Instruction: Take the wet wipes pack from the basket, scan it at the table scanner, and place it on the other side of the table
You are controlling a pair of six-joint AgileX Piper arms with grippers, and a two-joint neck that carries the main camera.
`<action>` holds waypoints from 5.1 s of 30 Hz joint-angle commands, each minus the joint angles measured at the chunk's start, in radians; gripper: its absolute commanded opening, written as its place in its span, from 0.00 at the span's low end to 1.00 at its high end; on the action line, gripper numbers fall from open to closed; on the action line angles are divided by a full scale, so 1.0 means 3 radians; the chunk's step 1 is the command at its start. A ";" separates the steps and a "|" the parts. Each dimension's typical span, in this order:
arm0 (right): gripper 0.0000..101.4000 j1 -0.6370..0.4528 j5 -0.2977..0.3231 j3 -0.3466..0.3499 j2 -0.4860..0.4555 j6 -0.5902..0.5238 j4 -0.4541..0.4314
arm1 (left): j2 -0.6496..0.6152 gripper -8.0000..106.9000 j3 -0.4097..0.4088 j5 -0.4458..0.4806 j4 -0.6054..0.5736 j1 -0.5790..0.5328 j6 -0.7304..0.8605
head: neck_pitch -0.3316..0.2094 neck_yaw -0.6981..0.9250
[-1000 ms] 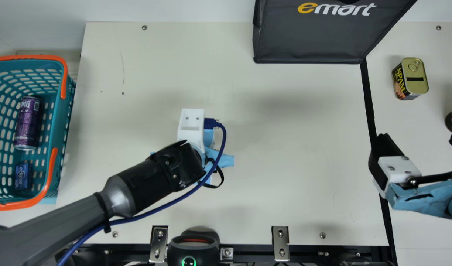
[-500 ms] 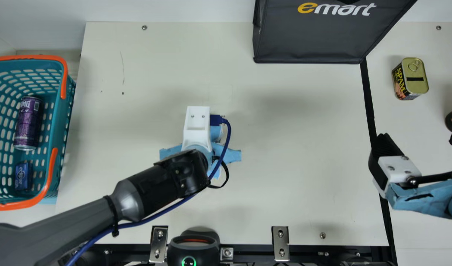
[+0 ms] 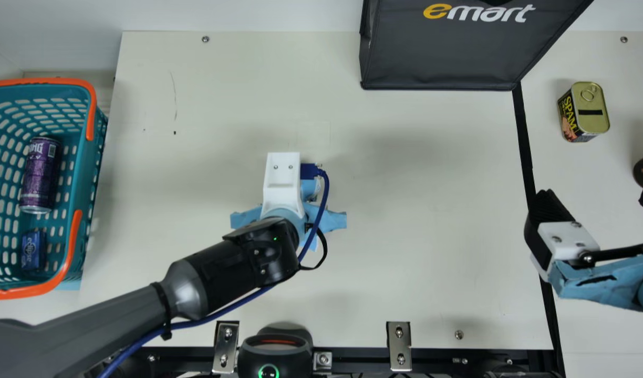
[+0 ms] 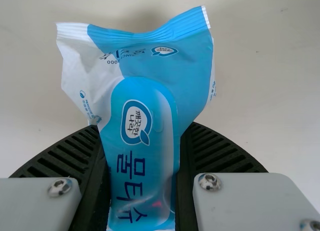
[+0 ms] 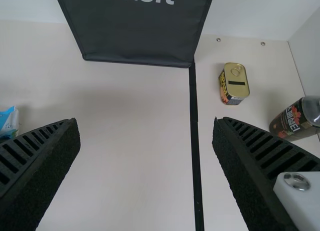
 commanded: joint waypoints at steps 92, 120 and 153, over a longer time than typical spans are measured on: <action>0.94 0.0000 -0.0002 0.0000 0.0000 0.0000 0.0002 | -0.2326 0.85 0.1094 -0.0611 -0.2974 0.1710 0.3462 | -0.0102 0.0005; 0.94 0.0000 -0.0002 0.0000 0.0000 0.0000 0.0002 | -0.3284 0.85 0.0632 0.1022 -0.2109 0.2983 0.4305 | -0.0102 0.0005; 0.94 0.0547 0.0032 0.0132 0.0707 -0.0576 0.0607 | -0.3284 0.85 0.0603 0.1066 -0.2045 0.3001 0.4305 | -0.0102 0.0005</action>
